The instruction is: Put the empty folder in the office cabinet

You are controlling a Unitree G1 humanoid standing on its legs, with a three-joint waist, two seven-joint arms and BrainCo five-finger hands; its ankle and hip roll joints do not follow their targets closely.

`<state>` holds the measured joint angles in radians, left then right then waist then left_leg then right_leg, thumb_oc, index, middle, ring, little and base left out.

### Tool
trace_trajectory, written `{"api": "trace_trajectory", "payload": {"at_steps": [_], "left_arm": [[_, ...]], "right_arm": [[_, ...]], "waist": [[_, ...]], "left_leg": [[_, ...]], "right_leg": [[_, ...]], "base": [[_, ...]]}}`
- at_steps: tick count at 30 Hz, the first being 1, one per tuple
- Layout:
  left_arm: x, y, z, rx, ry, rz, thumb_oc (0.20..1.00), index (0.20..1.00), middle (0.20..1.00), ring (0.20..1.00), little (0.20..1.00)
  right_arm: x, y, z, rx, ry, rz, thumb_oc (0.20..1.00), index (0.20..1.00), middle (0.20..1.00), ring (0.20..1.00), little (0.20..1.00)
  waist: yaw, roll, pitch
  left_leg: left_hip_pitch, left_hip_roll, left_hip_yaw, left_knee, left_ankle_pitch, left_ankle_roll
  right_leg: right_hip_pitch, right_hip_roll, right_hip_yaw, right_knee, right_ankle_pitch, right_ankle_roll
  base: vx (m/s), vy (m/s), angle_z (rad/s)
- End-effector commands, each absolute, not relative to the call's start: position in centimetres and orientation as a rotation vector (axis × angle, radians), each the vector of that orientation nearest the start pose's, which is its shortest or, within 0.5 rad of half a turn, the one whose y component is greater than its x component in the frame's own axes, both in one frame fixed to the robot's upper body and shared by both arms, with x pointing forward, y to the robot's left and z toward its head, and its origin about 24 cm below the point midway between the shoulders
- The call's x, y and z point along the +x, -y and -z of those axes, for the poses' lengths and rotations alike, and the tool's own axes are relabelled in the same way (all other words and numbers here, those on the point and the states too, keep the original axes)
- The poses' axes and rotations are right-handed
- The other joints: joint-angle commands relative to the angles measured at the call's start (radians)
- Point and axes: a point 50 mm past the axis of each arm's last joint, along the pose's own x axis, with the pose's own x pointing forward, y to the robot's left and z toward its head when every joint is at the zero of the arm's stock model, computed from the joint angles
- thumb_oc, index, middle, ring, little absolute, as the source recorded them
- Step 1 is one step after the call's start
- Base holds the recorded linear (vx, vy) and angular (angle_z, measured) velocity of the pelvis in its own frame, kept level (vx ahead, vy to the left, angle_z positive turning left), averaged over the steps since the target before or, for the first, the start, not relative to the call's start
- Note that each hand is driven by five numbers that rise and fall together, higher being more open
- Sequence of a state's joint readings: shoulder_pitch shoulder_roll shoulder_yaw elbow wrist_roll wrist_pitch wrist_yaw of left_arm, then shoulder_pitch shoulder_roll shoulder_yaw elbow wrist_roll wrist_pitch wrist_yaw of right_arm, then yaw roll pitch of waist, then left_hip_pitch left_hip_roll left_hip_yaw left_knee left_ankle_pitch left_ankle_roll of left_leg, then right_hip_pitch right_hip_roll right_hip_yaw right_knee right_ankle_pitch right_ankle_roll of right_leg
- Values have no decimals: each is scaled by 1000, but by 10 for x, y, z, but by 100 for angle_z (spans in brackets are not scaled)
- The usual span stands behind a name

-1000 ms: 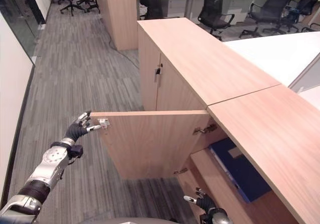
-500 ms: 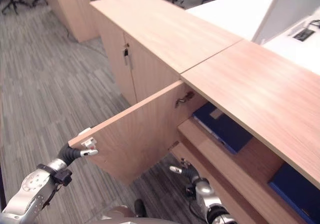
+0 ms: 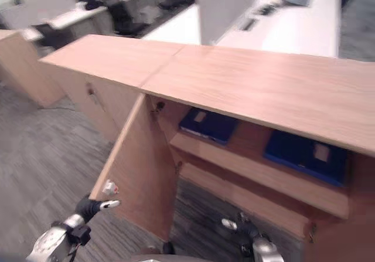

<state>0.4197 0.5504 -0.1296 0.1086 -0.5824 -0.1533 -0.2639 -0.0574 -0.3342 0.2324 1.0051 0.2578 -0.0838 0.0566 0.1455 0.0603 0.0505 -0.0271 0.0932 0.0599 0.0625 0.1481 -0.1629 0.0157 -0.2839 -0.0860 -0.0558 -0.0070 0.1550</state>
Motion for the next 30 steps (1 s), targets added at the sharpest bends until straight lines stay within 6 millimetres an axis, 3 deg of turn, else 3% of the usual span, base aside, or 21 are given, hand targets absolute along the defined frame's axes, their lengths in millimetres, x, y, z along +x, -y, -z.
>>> {"api": "trace_trajectory", "payload": {"at_steps": [1,4,6,10,14,18,20,21,22,24,25,28,30], "left_arm": [[211,-192,-27,-109,-74,442,1000,1000,1000,1000,1000],[211,-190,-26,-111,-75,448,1000,1000,1000,1000,1000],[211,-189,-25,-111,-75,440,1000,1000,1000,1000,1000],[214,-188,-25,-96,-77,437,1000,1000,1000,1000,1000],[225,-187,-24,-51,-79,424,1000,1000,1000,1000,1000],[240,-187,-20,-9,-95,374,1000,1000,1000,1000,1000],[249,-198,-19,43,-93,293,1000,1000,1000,1000,1000],[249,-198,-19,43,-93,293,1000,1000,1000,1000,1000],[250,-202,-18,48,-97,268,1000,1000,1000,1000,1000],[249,-214,-16,49,-104,203,1000,1000,1000,1000,1000],[252,-218,-16,57,-105,185,1000,1000,1000,1000,1000],[256,-225,-12,63,-118,119,1000,1000,1000,1000,1000],[262,-226,-15,70,-104,107,1000,1000,1000,1000,1000]], "right_arm": [[210,218,104,-135,-723,-46,1000,1000,1000,1000,1000],[206,218,106,-128,-730,-45,1000,1000,1000,1000,1000],[199,219,109,-108,-748,-31,1000,1000,1000,1000,1000],[189,215,114,-65,-763,-26,1000,1000,1000,1000,1000],[181,208,118,-12,-772,-21,1000,1000,1000,1000,1000],[174,196,120,55,-765,-16,1000,1000,1000,1000,1000],[163,194,122,67,-769,-36,1000,1000,1000,1000,1000],[163,194,122,67,-770,-36,1000,1000,1000,1000,1000],[161,195,123,62,-775,-34,1000,1000,1000,1000,1000],[162,201,122,55,-774,-2,1000,1000,1000,1000,1000],[159,202,123,54,-783,6,1000,1000,1000,1000,1000],[152,209,126,40,-807,18,1000,1000,1000,1000,1000],[148,213,126,25,-812,21,1000,1000,1000,1000,1000]], "waist": [[-31,5,76],[-52,12,58],[-84,3,34],[-101,-16,24],[-133,-39,46],[-142,-42,68],[-145,-45,62],[-143,-46,61],[-141,-51,54],[-139,-60,39],[-149,-79,20],[-165,-82,-6],[-176,-80,-18]], "left_leg": [[29,9,-35,51,-185,35],[71,-10,-43,-3,-208,57],[103,-26,-33,-31,-220,79],[132,-43,-6,-69,-218,98],[145,-58,10,-107,-206,124],[121,-56,50,-98,-191,150],[118,-48,89,-87,-176,169],[117,-50,90,-88,-176,169],[124,-48,104,-102,-174,167],[149,-28,159,-132,-185,138],[152,-27,169,-135,-193,119],[162,-13,192,-138,-186,100],[165,0,205,-140,-175,87]], "right_leg": [[72,97,-69,24,-16,7],[67,115,-35,26,-6,9],[63,109,-1,27,9,19],[46,93,25,47,17,28],[-30,90,66,163,17,50],[-56,89,11,326,-20,63],[-73,92,-34,510,14,60],[-77,90,-31,514,12,61],[-88,74,-53,512,25,60],[-114,8,-150,359,49,44],[-61,10,-158,177,42,51],[-13,47,-115,85,65,51],[23,60,-129,25,78,49]], "base": [[-68,-39,-106],[6,61,-55],[27,121,-42],[-11,101,-23],[-105,102,-63],[-145,76,-60],[-119,64,-63],[-71,2,-66],[59,-127,-117],[120,-280,-104],[97,-232,-84],[124,-217,-50],[106,-165,-7]]}}
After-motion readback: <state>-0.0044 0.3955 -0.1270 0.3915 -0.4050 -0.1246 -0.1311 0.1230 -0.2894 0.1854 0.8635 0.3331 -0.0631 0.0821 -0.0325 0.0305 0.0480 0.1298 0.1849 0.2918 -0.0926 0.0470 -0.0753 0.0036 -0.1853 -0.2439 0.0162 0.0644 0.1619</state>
